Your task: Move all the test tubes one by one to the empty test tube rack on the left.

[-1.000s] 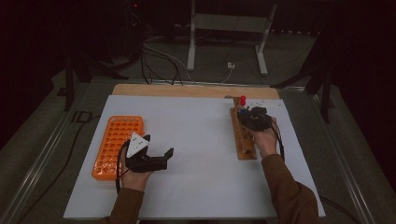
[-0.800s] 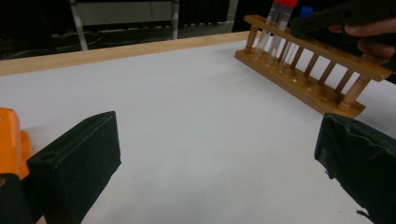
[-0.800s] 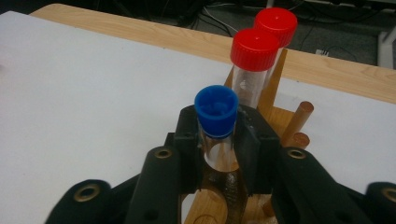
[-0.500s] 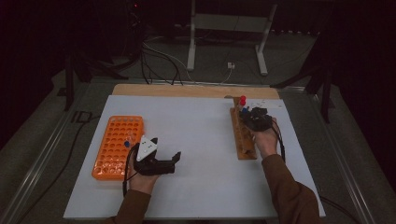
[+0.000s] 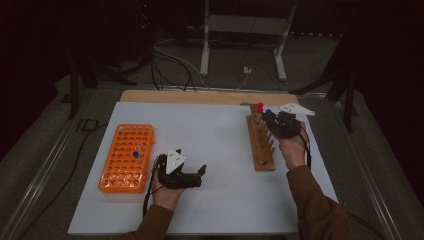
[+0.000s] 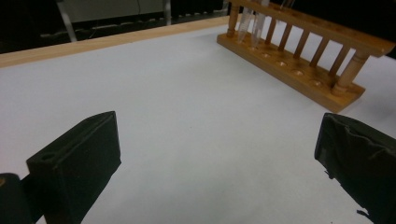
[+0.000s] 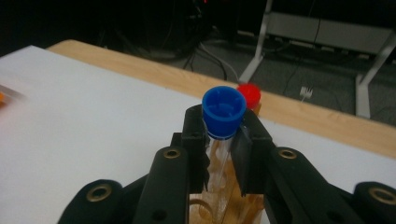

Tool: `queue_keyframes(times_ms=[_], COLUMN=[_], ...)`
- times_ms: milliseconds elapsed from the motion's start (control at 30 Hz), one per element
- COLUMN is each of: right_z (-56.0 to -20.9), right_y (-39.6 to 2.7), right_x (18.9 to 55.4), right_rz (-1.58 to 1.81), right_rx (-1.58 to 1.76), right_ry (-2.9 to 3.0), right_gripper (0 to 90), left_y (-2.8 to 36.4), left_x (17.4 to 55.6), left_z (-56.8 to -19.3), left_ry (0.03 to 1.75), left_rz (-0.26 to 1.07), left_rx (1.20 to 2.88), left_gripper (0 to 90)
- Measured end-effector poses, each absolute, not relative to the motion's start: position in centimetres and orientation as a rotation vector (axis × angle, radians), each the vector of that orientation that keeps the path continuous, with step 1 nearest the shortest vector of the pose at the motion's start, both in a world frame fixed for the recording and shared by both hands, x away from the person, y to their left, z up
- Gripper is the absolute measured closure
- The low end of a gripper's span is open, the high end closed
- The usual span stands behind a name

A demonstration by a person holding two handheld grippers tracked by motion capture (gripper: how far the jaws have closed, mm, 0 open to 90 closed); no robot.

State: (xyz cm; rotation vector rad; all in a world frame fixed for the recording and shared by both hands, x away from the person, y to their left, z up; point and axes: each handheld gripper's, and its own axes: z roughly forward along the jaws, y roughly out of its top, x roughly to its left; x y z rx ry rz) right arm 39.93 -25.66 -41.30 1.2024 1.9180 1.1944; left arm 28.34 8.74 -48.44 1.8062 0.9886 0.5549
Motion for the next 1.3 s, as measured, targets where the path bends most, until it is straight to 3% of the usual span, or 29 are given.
queue_keyframes(times_ms=[300, 867, 1300], right_z=[-38.8, -40.3, -40.9], right_y=[-25.1, -20.0, -16.9], right_x=[38.2, 35.9, 34.8], right_rz=[1.295, 1.427, 1.461], right_rx=[1.114, 1.002, 0.924], right_ry=[1.918, 2.182, 2.316], right_gripper=[77.2, 76.9, 76.8], left_y=[8.4, 5.5, 3.3], left_x=[28.9, 30.5, 31.2], left_z=[-47.4, -45.0, -45.0], left_ry=[0.988, 0.854, 0.827], left_rz=[0.558, 0.48, 0.516], left_rx=[1.79, 1.823, 1.856], left_gripper=[1.7, 16.8, 43.5])
